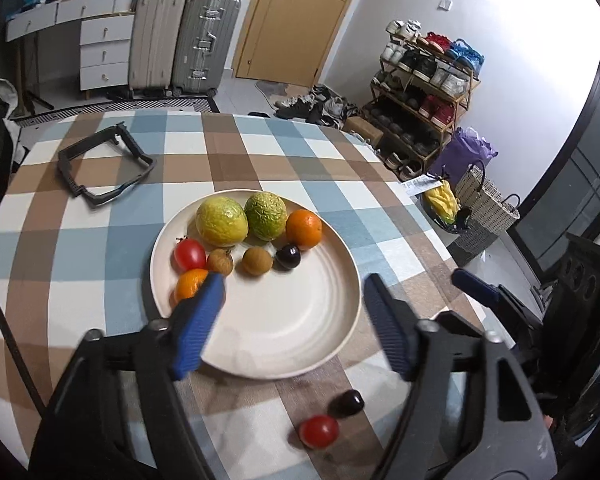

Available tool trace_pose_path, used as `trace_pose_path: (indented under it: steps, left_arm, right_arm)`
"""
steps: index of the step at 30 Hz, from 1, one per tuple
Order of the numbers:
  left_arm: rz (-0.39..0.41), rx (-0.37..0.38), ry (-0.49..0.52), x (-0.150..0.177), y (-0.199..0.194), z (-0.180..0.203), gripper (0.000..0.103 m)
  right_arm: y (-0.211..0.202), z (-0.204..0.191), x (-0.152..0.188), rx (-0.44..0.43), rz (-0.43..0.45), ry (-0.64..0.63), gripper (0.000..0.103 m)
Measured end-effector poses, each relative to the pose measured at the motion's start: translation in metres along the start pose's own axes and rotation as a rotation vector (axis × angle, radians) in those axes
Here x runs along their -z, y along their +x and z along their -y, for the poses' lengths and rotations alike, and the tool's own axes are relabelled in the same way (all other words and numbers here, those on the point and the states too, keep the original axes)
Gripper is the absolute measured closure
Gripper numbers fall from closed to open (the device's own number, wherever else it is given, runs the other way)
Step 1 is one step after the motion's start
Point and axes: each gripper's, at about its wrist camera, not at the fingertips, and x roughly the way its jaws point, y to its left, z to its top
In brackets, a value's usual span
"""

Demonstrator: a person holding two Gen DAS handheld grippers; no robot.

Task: Organize fruits
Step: 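Withdraw both tools toward the last tomato and plum on the cloth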

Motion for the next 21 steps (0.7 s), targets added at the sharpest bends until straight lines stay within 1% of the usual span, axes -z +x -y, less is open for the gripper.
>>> trace_pose_path:
  steps: [1, 6, 10, 13, 14, 16, 18, 19, 21]
  left_arm:
    - [0.004, 0.001, -0.001, 0.003, -0.004, 0.002, 0.021]
    - [0.013, -0.007, 0.019, 0.019, -0.021, 0.018, 0.020]
    - [0.029, -0.028, 0.037, 0.034, -0.034, 0.025, 0.018]
    - [0.052, -0.054, 0.068, 0.045, -0.046, 0.031, 0.007]
    - [0.060, -0.068, 0.071, 0.050, -0.049, 0.032, 0.001]
    - [0.069, -0.082, 0.068, 0.062, -0.055, 0.032, 0.001]
    - [0.058, -0.090, 0.067, 0.073, -0.056, 0.030, 0.001]
    - [0.052, -0.109, 0.062, 0.080, -0.056, 0.028, 0.001]
    - [0.025, -0.110, 0.038, 0.092, -0.053, 0.021, 0.001]
  right_arm:
    - [-0.007, -0.002, 0.001, 0.012, 0.014, -0.010, 0.005]
    - [-0.032, -0.013, 0.009, 0.023, 0.072, -0.046, 0.001]
    - [-0.044, -0.026, 0.014, 0.030, 0.084, -0.080, 0.000]
    - [-0.052, -0.035, 0.020, 0.032, 0.098, -0.094, 0.000]
    - [-0.055, -0.038, 0.023, 0.032, 0.101, -0.093, 0.000]
    - [-0.056, -0.041, 0.027, 0.031, 0.095, -0.090, 0.000]
    - [-0.057, -0.045, 0.032, 0.035, 0.078, -0.093, 0.000]
    - [-0.057, -0.048, 0.036, 0.042, 0.069, -0.099, 0.000]
    - [-0.057, -0.053, 0.044, 0.045, 0.050, -0.108, 0.000]
